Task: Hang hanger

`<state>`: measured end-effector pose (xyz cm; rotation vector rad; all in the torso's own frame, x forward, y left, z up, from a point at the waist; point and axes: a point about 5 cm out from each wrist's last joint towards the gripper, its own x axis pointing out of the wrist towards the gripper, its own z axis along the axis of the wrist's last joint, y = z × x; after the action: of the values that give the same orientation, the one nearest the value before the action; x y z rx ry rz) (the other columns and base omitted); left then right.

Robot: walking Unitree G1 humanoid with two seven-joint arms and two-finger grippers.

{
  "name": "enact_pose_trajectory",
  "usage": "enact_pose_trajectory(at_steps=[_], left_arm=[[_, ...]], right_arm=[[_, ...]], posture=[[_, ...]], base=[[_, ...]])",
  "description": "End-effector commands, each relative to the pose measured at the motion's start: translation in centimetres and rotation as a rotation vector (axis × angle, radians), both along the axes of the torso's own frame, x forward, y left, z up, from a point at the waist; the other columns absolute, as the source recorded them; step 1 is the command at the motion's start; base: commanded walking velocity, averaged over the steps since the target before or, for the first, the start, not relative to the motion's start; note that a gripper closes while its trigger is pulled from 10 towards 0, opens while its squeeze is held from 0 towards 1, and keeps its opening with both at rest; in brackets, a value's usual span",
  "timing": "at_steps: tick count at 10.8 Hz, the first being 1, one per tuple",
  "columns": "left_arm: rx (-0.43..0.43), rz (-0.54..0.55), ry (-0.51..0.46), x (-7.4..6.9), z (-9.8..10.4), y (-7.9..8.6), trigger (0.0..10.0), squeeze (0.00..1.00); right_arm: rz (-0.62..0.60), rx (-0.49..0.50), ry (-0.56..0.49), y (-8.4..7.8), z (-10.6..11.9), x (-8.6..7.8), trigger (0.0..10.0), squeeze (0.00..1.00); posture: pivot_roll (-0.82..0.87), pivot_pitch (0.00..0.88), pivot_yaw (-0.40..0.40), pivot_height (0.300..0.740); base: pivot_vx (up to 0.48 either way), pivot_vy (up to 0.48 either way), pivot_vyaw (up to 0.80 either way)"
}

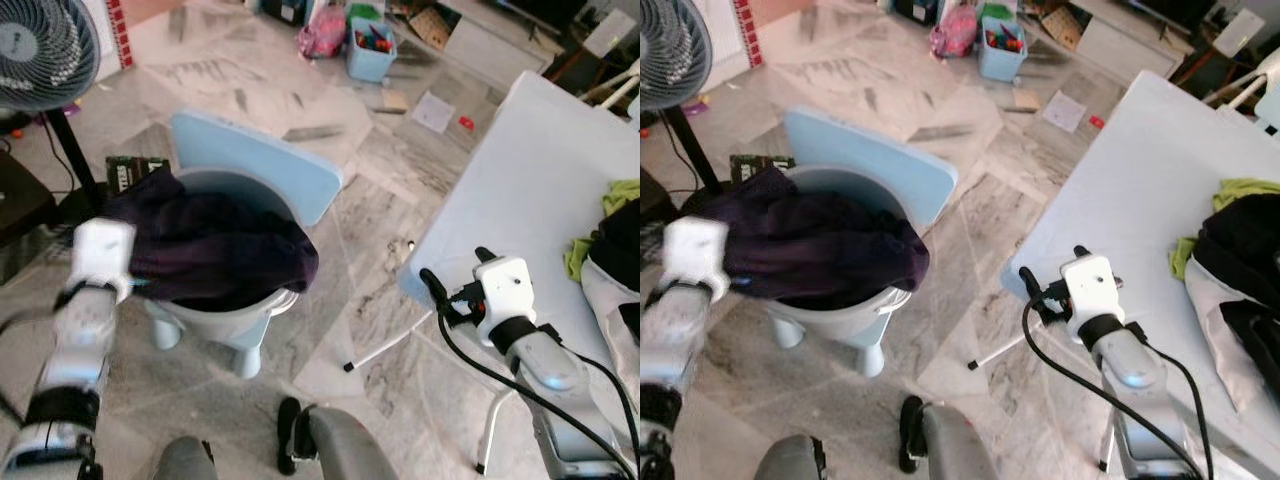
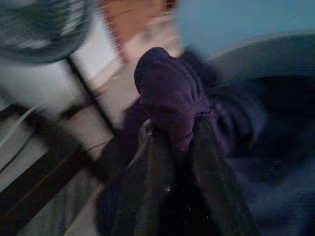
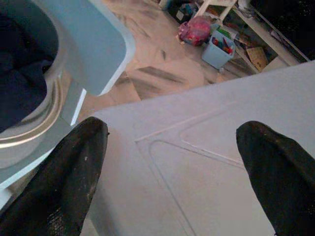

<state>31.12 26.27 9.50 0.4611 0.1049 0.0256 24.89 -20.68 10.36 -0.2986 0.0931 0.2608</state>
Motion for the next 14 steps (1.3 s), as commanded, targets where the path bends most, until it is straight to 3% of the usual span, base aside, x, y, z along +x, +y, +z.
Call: enact_pose_trajectory(at_steps=[1,2,3,5,6,7,8,9,10,12,14], left_arm=[[0.065,-0.162,0.062,0.4,0.0,-2.1,0.0,0.0],[0.134,-0.361,0.155,0.3,-0.2,-4.0,0.0,0.0],[0.2,-0.606,0.305,-1.0,-1.5,-6.0,0.0,0.0],[0.199,-0.9,0.518,-3.7,-3.1,-8.2,0.5,0.0],[0.14,-0.906,0.571,-4.3,-3.5,-8.4,0.6,0.0],[0.097,-0.878,0.566,-4.3,-3.6,-8.6,1.9,0.0],[0.064,-0.781,0.541,-4.1,-4.1,-8.3,6.7,0.0],[0.021,-0.723,0.542,-4.1,-4.3,-8.1,10.0,0.38],[-0.023,-0.623,0.547,-4.4,-4.7,-7.5,10.0,1.0],[-0.054,-0.432,0.415,-3.3,-3.4,-6.7,10.0,1.0],[-0.116,-0.269,0.27,-2.8,-1.7,-7.1,10.0,1.0]], right_arm=[[-0.028,-0.015,0.012,-0.7,-0.3,-0.1,10.0,0.0],[-0.033,-0.015,0.011,-0.7,-0.3,-0.1,10.0,0.0],[-0.036,-0.014,0.011,-0.7,-0.4,-0.1,10.0,0.0],[-0.037,-0.013,0.012,-0.6,-0.5,-0.2,10.0,0.0],[-0.037,-0.013,0.013,-0.5,-0.6,-0.2,10.0,0.0],[-0.04,-0.014,0.013,-0.6,-0.6,-0.2,10.0,0.0],[-0.042,-0.016,0.017,-0.6,-0.6,-0.2,10.0,0.0],[-0.041,-0.016,0.016,-0.5,-0.6,-0.1,10.0,0.0],[-0.039,-0.014,0.017,-0.4,-0.7,0.0,10.0,0.0],[-0.04,-0.008,0.019,-0.2,-0.9,0.0,10.0,0.0],[-0.03,0.011,0.019,0.6,-1.2,0.4,10.0,0.0]], posture=[[-0.18,0.174,-0.207,0.74],[-0.18,0.174,-0.205,0.74],[-0.18,0.175,-0.201,0.74],[-0.17,0.175,-0.199,0.74],[-0.18,0.174,-0.196,0.74],[-0.17,0.173,-0.195,0.74],[-0.17,0.174,-0.197,0.74],[-0.17,0.174,-0.196,0.74],[-0.16,0.174,-0.194,0.74],[-0.14,0.173,-0.189,0.74],[-0.11,0.172,-0.185,0.74]], base=[[0.0,0.0,0.0],[0.0,0.0,0.0],[0.0,0.0,0.0],[0.0,0.0,0.0],[0.0,0.0,0.0],[0.0,0.0,0.0],[0.0,0.0,0.0],[0.0,0.0,0.0],[0.0,0.0,0.0],[0.0,0.0,0.0],[0.0,0.0,0.0]])
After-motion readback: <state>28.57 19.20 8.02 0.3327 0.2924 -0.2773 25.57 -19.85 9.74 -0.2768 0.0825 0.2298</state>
